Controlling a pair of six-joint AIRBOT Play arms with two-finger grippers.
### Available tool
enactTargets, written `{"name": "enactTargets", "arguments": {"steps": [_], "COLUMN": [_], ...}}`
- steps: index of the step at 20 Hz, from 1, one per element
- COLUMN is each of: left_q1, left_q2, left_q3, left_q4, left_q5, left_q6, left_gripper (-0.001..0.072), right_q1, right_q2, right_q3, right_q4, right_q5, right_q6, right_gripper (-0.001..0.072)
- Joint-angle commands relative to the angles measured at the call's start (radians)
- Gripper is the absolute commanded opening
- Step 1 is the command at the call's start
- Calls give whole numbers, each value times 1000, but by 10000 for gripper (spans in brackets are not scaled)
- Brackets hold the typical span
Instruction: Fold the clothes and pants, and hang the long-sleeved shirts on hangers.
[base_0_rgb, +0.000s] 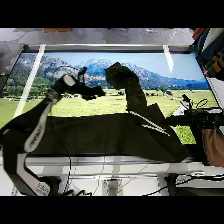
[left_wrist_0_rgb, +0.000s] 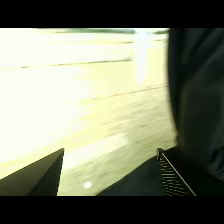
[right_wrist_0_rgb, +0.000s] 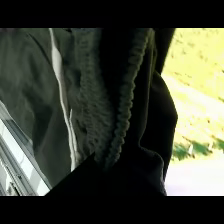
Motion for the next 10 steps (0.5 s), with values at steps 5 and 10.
{"name": "enactTargets", "arguments": {"steps": [5,10], "left_q1": [-160,-197], "left_q2": [-303,-351], "left_q3": [322,340], "left_q4": [-116,-116], "left_q5": [138,171], "left_q6": [-72,-65], "left_gripper": [649,638], "right_q1": [0,0], "right_q2": [84,89], "right_q3": [-2,-2], "right_q4": [-97,-94], "right_q5": [-15,-35], "right_q6": [53,53], "right_gripper": [39,39]}}
